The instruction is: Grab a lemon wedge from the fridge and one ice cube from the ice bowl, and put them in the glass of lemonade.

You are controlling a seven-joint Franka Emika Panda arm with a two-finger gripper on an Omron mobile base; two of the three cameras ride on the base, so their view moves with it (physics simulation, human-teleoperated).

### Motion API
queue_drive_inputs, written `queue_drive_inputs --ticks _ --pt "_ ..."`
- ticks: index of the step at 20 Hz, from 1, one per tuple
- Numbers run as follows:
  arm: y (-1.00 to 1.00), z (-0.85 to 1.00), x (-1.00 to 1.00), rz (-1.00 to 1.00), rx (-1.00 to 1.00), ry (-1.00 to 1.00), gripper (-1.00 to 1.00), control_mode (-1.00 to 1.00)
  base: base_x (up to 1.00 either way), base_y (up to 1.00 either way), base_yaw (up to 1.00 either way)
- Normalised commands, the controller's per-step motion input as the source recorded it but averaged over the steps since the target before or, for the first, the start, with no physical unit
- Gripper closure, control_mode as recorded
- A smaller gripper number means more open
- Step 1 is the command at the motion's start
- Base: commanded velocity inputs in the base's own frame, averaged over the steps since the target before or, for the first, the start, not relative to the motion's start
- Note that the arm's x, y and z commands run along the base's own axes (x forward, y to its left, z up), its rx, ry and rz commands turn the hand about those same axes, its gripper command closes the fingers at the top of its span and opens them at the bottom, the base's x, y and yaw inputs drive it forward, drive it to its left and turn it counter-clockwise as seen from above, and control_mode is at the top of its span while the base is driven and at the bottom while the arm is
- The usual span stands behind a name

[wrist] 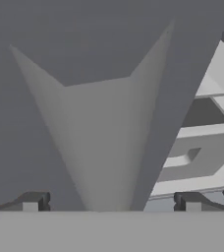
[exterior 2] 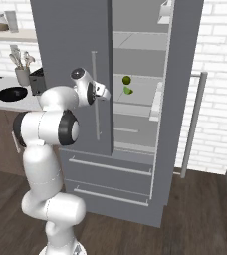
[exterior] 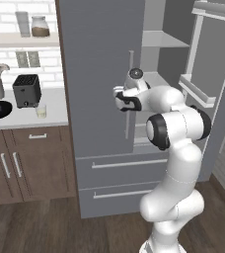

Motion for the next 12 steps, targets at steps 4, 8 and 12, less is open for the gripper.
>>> queue_drive_inputs --ticks 4,8,12 --pt "0.0 -0.27 0.47 -0.01 -0.01 -0.01 -1.0 -1.0 0.0 0.0 0.0" --pt "0.08 -0.12 0.39 0.0 0.0 -0.01 -1.0 -1.0 0.0 0.0 0.0" --pt "0.17 0.0 0.24 -0.01 0.0 0.02 1.0 -1.0 0.0 0.0 0.0"
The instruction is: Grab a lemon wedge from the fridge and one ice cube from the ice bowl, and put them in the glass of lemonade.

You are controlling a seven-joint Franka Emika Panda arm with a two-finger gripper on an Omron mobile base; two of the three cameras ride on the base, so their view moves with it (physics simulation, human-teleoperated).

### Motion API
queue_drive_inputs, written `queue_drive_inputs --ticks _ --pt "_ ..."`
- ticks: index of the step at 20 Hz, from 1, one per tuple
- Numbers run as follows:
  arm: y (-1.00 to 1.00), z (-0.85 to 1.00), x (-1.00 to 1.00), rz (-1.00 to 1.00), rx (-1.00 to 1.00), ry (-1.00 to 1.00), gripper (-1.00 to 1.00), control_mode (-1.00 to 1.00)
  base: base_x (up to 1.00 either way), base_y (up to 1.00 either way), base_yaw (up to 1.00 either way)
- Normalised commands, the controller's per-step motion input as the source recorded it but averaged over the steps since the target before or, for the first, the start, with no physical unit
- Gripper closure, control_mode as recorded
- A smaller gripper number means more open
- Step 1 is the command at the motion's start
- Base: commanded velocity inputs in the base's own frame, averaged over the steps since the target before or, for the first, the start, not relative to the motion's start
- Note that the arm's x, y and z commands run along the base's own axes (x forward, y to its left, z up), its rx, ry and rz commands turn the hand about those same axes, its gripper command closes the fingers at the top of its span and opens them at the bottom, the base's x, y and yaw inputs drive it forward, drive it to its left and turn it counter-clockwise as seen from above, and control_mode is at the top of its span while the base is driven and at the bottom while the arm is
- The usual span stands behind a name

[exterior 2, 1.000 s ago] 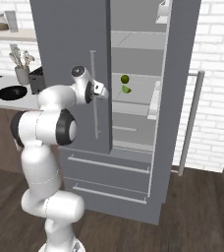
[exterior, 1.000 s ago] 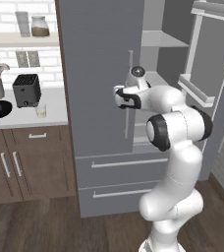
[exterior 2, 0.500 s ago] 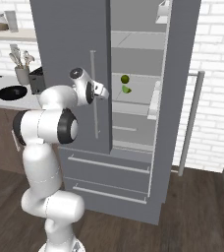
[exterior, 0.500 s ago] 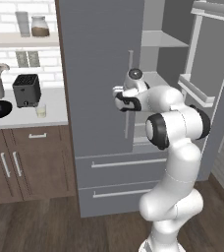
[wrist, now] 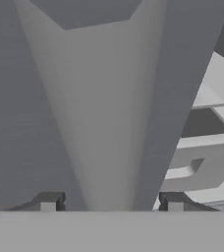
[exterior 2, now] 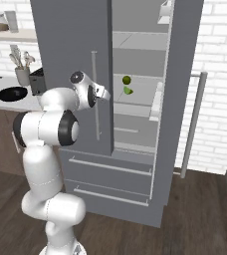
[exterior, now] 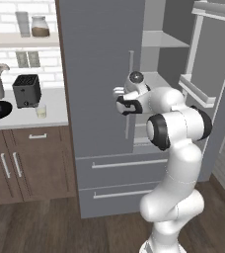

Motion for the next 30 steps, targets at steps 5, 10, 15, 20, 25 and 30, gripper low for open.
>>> queue_drive_inputs --ticks 5,10,15,20,25,30 --pt "0.15 0.0 0.22 0.0 -0.01 0.03 1.0 -1.0 0.0 0.0 0.0" --pt "0.21 0.0 0.17 -0.01 -0.02 0.03 1.0 -1.0 0.0 0.0 0.0" --pt "0.68 0.29 -0.1 0.0 0.0 0.0 1.0 -1.0 0.0 0.0 0.0" --pt "0.87 0.6 -0.35 0.0 0.0 0.0 1.0 -1.0 0.0 0.0 0.0" --pt "0.86 0.64 -0.63 0.01 0.0 0.0 1.0 -1.0 0.0 0.0 0.0" --pt "0.74 0.57 -0.99 0.07 0.0 0.0 1.0 -1.0 0.0 0.0 0.0"
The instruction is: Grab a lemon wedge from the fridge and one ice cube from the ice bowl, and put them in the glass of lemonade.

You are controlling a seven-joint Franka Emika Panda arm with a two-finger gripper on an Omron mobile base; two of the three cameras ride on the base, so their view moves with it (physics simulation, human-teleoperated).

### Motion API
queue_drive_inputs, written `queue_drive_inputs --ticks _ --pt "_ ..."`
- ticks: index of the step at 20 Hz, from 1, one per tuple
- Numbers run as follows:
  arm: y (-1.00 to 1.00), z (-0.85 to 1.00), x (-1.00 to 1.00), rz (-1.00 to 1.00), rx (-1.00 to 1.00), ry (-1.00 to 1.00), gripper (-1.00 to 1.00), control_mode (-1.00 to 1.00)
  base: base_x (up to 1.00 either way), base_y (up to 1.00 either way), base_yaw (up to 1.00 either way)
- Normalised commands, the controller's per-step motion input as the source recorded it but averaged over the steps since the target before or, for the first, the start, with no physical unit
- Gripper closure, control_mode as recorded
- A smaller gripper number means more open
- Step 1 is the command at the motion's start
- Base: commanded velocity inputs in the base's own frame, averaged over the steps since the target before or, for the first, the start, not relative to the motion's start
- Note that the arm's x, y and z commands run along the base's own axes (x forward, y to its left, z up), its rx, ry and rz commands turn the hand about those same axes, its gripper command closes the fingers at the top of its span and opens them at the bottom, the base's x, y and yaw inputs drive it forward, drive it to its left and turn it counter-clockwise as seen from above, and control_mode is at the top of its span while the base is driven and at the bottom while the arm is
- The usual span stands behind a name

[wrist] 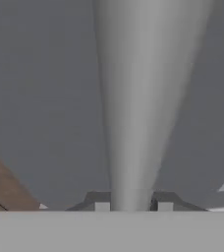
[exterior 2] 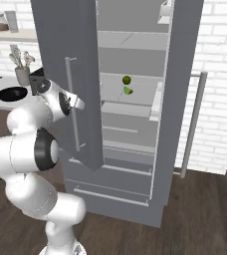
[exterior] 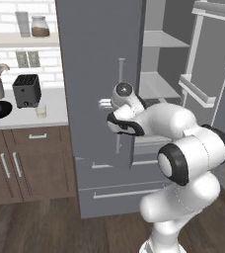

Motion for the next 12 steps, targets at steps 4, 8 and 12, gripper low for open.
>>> queue_drive_inputs --ticks 4,8,12 --pt "0.64 0.6 -1.0 0.15 0.0 0.0 1.0 -1.0 0.0 0.0 0.0" --pt "0.43 0.75 -1.0 0.21 0.0 0.0 1.0 -1.0 0.0 0.0 0.0" --pt "0.07 0.8 -0.92 0.15 0.0 0.0 1.0 -1.0 0.0 0.0 0.0"
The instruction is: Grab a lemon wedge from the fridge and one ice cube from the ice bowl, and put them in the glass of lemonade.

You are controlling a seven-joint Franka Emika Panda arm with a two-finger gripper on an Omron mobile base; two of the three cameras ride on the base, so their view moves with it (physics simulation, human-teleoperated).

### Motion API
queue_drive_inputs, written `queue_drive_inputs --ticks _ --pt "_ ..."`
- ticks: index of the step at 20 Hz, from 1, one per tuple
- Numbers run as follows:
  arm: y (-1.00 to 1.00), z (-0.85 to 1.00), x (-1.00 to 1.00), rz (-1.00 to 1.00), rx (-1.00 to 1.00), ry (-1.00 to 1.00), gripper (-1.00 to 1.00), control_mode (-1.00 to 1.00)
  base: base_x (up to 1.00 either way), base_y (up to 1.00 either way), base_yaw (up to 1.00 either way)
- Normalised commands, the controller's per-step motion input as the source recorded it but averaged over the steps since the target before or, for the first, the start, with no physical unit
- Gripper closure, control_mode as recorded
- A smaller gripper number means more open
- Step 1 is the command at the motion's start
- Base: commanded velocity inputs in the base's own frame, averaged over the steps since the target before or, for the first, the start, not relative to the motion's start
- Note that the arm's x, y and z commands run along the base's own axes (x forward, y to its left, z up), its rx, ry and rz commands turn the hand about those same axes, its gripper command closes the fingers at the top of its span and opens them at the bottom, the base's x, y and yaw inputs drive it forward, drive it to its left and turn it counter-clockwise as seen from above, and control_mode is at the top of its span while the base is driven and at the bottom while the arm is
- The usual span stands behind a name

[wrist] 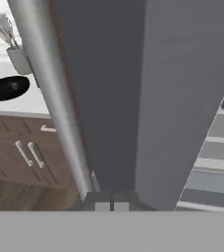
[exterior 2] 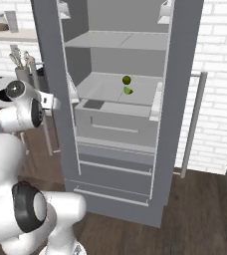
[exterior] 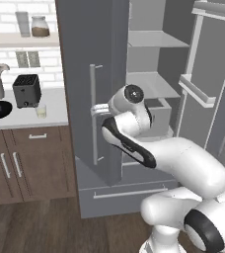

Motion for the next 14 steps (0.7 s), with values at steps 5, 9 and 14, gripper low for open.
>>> queue_drive_inputs --ticks 5,9,14 --pt "-0.09 0.87 -0.86 0.03 0.0 0.0 1.0 -1.0 0.0 0.0 0.0" --pt "-0.42 0.63 -0.23 -0.01 0.0 0.0 1.0 -1.0 0.0 0.0 0.0" --pt "-0.61 0.12 0.08 -0.04 0.18 0.07 1.0 -1.0 0.0 0.0 0.0"
